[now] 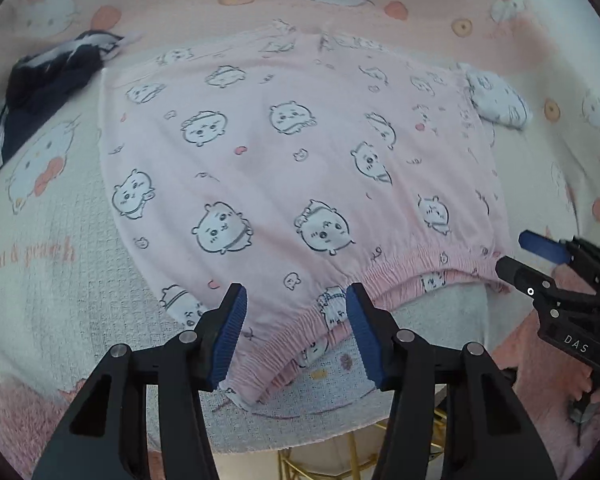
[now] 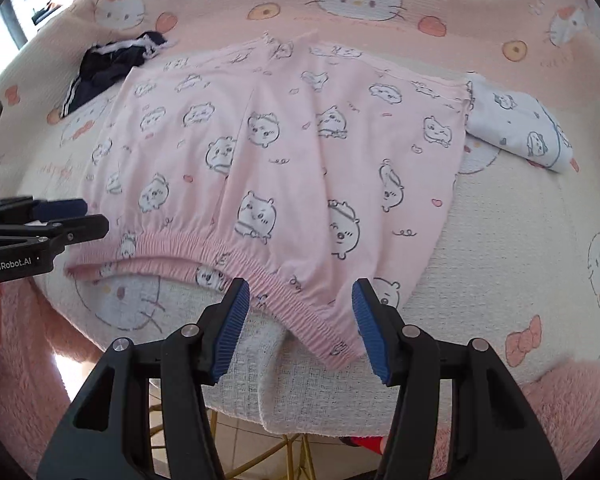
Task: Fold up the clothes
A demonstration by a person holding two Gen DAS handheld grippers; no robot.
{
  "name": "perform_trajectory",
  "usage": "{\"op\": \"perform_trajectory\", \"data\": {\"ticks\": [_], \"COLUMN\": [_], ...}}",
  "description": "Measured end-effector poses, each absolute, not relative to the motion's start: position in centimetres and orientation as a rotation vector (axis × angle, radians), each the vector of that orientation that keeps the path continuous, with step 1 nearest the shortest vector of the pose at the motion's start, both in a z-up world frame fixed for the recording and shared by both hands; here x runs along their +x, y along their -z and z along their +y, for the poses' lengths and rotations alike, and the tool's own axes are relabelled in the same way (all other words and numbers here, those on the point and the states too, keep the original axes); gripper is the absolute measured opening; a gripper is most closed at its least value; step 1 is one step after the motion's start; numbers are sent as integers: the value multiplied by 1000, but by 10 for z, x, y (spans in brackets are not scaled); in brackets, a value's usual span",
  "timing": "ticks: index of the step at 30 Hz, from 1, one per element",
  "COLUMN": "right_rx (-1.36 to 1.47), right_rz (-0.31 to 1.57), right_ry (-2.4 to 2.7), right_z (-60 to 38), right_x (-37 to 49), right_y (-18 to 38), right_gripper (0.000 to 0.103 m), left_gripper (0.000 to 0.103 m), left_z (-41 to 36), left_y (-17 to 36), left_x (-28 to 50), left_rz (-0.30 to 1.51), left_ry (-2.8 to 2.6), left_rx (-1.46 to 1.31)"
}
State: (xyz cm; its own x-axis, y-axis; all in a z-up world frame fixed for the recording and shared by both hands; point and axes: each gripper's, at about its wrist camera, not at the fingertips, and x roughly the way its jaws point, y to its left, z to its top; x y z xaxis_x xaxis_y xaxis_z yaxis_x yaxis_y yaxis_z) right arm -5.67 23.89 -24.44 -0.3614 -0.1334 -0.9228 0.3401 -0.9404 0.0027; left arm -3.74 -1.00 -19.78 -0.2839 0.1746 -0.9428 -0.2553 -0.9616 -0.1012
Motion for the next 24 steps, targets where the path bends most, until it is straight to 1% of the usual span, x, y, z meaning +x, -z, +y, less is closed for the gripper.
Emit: {"op": "perform_trajectory", "data": {"ticks": [3,7,10,12,13,14,15,16,18,19,21,24], "right_rx": [1627,1685,1697,1694,1694,1689,1679,1669,1651,1642,1634,1621], "right_rz": [306,226,233,265,282,286,278,270,244,229,205,165], "right_ry": [2337,2316,2299,2294,2293,2291,2286,2282,2282,2283,2283,2284], "right_z": [236,252,252,249,248,248,248,249,251,252,255,261], "right_x": [-60,-63,-63,-62,-61,-61,-61,-61,-61,-61,-62,-60], "right_y": [261,268,272,275,276,277,276,275,273,271,268,260], "right_gripper": [55,55,55,55,53,48,41,38,24,21,17,15], "left_gripper": [54,54,53,51,40,29,26,22,20,19,19,19], "left_z": [-1,2,3,4,4,3,0,-3,-5,-7,-7,-6], "left_y": [215,228,228,228,226,224,221,218,212,209,201,189], "left_x": [-35,-25,-26,-29,-30,-30,-27,-24,-24,-24,-23,-22], "left_rz": [223,323,337,327,318,314,300,285,254,238,237,260], "left_ry": [-2311,-2293,-2292,-2292,-2296,-2303,-2305,-2305,-2293,-2286,-2275,-2259], "left_rx": [-1723,-1759,-1760,-1763,-1755,-1748,-1743,-1738,-1733,-1730,-1714,-1692]}}
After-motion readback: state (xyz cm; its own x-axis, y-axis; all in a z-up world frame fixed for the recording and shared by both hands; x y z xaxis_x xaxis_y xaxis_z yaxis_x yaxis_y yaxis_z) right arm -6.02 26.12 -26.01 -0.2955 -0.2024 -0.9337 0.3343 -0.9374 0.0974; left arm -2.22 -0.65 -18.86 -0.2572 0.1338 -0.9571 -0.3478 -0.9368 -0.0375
